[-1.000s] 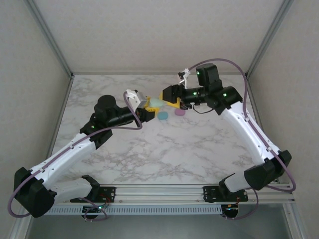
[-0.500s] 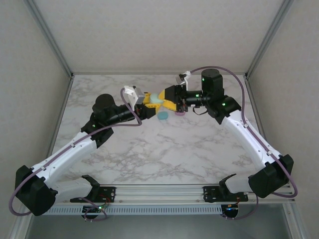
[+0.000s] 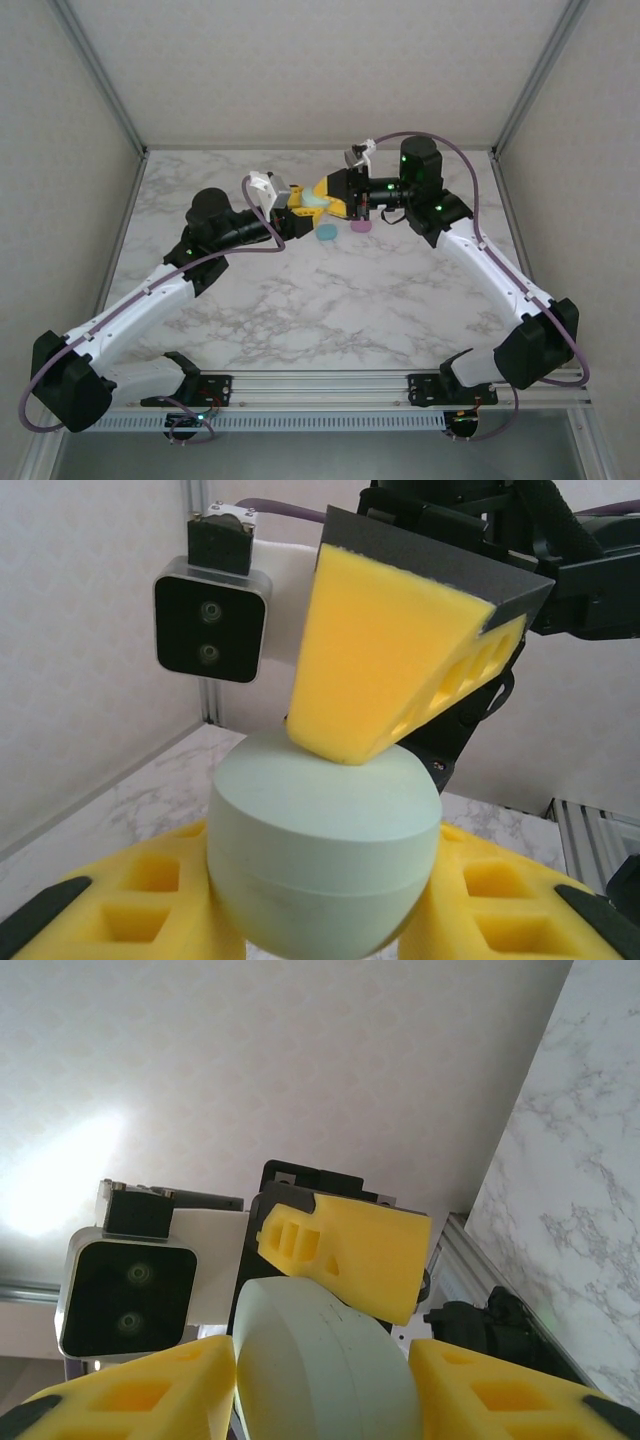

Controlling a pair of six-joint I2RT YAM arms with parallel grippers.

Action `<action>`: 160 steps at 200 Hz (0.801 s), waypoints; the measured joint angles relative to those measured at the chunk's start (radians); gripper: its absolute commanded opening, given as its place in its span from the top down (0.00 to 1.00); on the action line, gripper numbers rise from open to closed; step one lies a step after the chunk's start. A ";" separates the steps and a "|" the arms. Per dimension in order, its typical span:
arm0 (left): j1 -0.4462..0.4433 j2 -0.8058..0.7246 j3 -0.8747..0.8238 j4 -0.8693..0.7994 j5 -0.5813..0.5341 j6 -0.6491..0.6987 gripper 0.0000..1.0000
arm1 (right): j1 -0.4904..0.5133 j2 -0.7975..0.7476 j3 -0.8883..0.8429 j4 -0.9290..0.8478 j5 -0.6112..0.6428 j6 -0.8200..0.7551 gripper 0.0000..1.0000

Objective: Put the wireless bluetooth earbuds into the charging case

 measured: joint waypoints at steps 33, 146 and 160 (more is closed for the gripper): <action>0.000 0.000 0.000 -0.004 0.000 0.004 0.70 | -0.001 0.000 -0.001 0.006 -0.005 -0.001 0.75; -0.001 -0.001 0.002 -0.105 -0.072 0.064 0.35 | -0.003 -0.028 -0.080 -0.043 0.141 -0.050 0.89; -0.001 -0.005 0.002 -0.125 -0.084 0.066 0.33 | -0.009 -0.043 -0.113 -0.051 0.189 -0.053 0.88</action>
